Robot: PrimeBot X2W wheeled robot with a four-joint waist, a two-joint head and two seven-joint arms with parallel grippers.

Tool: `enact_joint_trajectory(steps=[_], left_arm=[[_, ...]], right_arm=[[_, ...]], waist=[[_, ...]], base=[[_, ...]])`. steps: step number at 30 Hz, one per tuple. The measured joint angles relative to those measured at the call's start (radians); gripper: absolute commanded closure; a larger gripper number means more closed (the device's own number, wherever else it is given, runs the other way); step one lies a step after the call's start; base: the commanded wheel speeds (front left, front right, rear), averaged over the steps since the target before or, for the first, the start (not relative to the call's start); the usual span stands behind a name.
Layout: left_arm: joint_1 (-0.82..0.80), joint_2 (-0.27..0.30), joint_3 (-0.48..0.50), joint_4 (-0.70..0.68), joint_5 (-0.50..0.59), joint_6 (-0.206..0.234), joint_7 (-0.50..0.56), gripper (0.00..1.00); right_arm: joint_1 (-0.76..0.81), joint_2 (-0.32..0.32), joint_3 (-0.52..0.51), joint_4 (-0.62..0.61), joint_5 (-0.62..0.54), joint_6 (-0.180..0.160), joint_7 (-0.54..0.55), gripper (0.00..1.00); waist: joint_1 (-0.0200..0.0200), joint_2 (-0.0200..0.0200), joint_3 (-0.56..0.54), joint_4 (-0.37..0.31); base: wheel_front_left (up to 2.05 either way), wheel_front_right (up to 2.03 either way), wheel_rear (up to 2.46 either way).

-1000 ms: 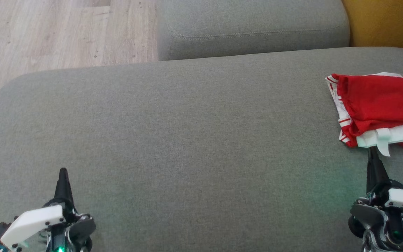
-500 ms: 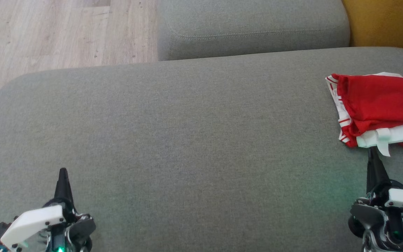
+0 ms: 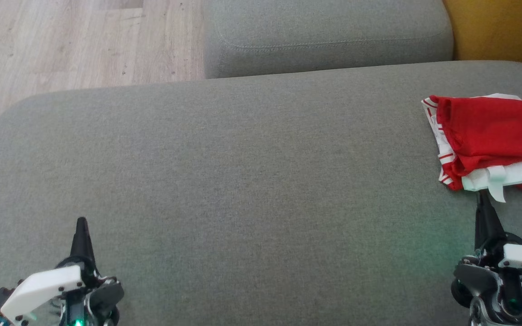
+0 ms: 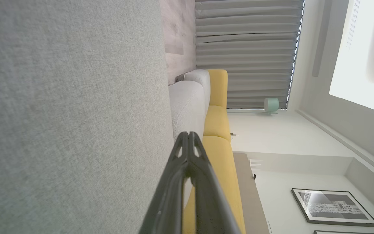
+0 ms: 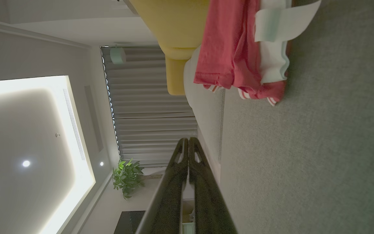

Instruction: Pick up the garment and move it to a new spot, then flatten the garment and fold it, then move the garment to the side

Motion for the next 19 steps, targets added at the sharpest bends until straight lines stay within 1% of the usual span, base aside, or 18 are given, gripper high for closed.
enact_joint_trajectory(steps=[19], left_arm=[[0.0,0.0,0.0,0.0,0.0,0.0,0.004,1.0]], right_arm=[[0.0,0.0,0.0,0.0,0.0,0.0,0.0,1.0]], waist=[[0.0,0.0,0.0,0.0]], base=[[0.0,0.0,0.0]])
